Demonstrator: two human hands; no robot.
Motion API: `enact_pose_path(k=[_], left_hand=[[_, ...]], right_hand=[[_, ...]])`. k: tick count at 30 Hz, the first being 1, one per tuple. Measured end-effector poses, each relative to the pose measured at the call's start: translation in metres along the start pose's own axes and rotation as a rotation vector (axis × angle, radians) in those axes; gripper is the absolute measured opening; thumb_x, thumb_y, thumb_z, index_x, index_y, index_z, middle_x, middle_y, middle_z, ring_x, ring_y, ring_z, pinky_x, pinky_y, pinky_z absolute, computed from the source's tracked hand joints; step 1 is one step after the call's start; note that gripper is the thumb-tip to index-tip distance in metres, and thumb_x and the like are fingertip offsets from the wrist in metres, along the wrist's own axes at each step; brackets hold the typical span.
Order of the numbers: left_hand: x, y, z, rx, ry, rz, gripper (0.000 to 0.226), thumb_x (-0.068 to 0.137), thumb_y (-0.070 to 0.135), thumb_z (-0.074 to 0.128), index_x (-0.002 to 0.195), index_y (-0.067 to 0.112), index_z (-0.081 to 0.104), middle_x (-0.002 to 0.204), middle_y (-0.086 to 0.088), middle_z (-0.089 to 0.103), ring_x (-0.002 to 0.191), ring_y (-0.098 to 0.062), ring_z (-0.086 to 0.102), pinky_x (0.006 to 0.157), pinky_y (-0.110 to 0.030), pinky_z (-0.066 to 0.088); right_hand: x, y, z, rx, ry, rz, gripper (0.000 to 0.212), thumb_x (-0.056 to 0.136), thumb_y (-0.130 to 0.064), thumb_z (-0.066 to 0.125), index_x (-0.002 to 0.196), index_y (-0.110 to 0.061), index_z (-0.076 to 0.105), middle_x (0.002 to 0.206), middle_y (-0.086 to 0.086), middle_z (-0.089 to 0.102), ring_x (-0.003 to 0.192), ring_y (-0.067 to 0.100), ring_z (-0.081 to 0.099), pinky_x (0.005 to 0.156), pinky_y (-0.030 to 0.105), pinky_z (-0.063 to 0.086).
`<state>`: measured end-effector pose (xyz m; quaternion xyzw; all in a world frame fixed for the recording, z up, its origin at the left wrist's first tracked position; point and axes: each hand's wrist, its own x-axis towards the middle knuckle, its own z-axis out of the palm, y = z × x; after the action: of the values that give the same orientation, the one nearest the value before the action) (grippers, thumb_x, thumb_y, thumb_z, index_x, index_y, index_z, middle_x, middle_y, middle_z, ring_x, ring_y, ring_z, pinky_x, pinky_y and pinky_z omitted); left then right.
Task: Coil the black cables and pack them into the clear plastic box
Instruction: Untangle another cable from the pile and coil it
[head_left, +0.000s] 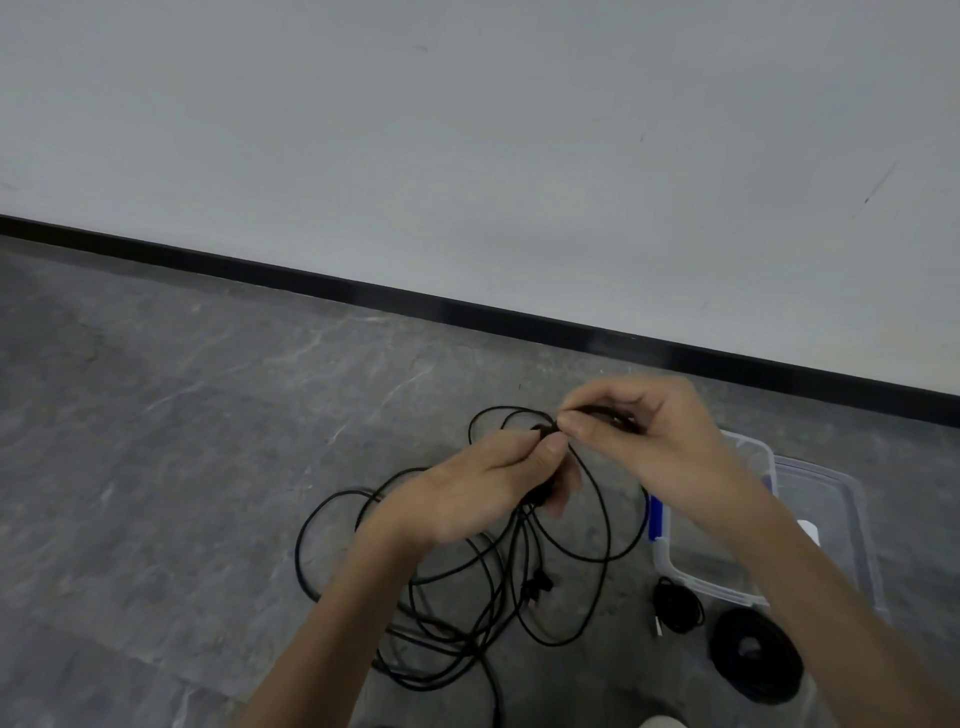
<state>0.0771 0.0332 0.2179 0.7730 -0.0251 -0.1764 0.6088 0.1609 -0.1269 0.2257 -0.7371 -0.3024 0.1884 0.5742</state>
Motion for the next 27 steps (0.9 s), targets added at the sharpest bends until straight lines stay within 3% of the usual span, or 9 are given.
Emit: enact_pose_path(k=[4, 12, 15, 18, 20, 22, 24, 27], left_hand=[[-0.002, 0.005, 0.001, -0.066, -0.023, 0.049, 0.036, 0.101, 0.032, 0.031, 0.093, 0.017, 0.063, 0.077, 0.004, 0.061, 0.082, -0.012, 0.058, 0.082, -0.026, 0.045], [-0.006, 0.013, 0.0, -0.175, -0.091, 0.132, 0.034, 0.103, 0.024, 0.032, 0.091, 0.013, 0.062, 0.078, 0.004, 0.062, 0.082, -0.014, 0.06, 0.085, -0.026, 0.044], [-0.008, 0.015, 0.0, -0.291, -0.111, 0.195, 0.032, 0.102, 0.026, 0.034, 0.089, 0.012, 0.059, 0.074, 0.008, 0.059, 0.081, -0.017, 0.057, 0.085, -0.029, 0.044], [-0.01, 0.017, -0.004, -0.428, -0.06, 0.262, 0.031, 0.101, 0.027, 0.035, 0.086, 0.013, 0.058, 0.072, 0.008, 0.056, 0.08, -0.016, 0.056, 0.083, -0.027, 0.044], [-0.01, 0.017, -0.008, -0.456, -0.005, 0.293, 0.032, 0.099, 0.028, 0.033, 0.085, 0.012, 0.057, 0.073, 0.007, 0.055, 0.082, -0.017, 0.056, 0.085, -0.028, 0.043], [-0.008, 0.015, -0.008, -0.468, 0.017, 0.316, 0.032, 0.098, 0.028, 0.032, 0.086, 0.013, 0.058, 0.074, 0.006, 0.055, 0.083, -0.018, 0.056, 0.083, -0.033, 0.042], [-0.007, 0.015, -0.006, -0.511, 0.042, 0.313, 0.032, 0.097, 0.03, 0.035, 0.085, 0.019, 0.062, 0.074, 0.006, 0.056, 0.083, -0.017, 0.056, 0.074, -0.041, 0.037], [-0.004, 0.013, -0.006, -0.56, 0.098, 0.322, 0.034, 0.098, 0.03, 0.034, 0.085, 0.024, 0.064, 0.075, 0.006, 0.057, 0.083, -0.016, 0.057, 0.061, -0.043, 0.036]], right_hand=[[0.001, 0.002, -0.004, 0.073, 0.067, -0.057, 0.011, 0.072, -0.022, 0.073, 0.082, -0.018, 0.073, 0.082, -0.003, 0.073, 0.081, 0.012, 0.07, 0.078, 0.022, 0.054], [0.005, 0.006, 0.001, 0.135, -0.032, -0.034, 0.015, 0.081, -0.022, 0.058, 0.083, -0.02, 0.072, 0.075, -0.013, 0.073, 0.074, 0.0, 0.067, 0.071, 0.011, 0.049], [0.006, 0.007, 0.003, 0.12, -0.072, 0.033, 0.025, 0.087, -0.033, 0.052, 0.078, -0.026, 0.074, 0.079, -0.011, 0.074, 0.079, 0.004, 0.068, 0.075, 0.016, 0.052], [0.006, 0.01, 0.005, 0.106, -0.082, 0.085, 0.038, 0.089, -0.047, 0.049, 0.079, -0.018, 0.072, 0.081, 0.009, 0.071, 0.078, 0.027, 0.067, 0.081, 0.034, 0.054], [0.006, 0.011, 0.007, 0.111, -0.101, 0.125, 0.035, 0.089, -0.039, 0.048, 0.082, -0.014, 0.072, 0.086, 0.015, 0.069, 0.083, 0.034, 0.065, 0.083, 0.034, 0.053], [0.006, 0.01, 0.012, 0.1, -0.155, 0.145, 0.03, 0.091, -0.031, 0.047, 0.085, -0.018, 0.073, 0.085, 0.011, 0.071, 0.083, 0.027, 0.068, 0.082, 0.029, 0.053], [0.005, 0.007, 0.019, 0.141, -0.191, 0.209, 0.033, 0.097, -0.02, 0.046, 0.079, -0.026, 0.072, 0.075, 0.004, 0.071, 0.077, 0.017, 0.07, 0.081, 0.026, 0.056], [0.002, 0.004, 0.024, 0.129, -0.257, 0.302, 0.029, 0.101, -0.017, 0.041, 0.086, -0.018, 0.066, 0.076, -0.002, 0.072, 0.078, 0.011, 0.071, 0.074, 0.017, 0.054]])
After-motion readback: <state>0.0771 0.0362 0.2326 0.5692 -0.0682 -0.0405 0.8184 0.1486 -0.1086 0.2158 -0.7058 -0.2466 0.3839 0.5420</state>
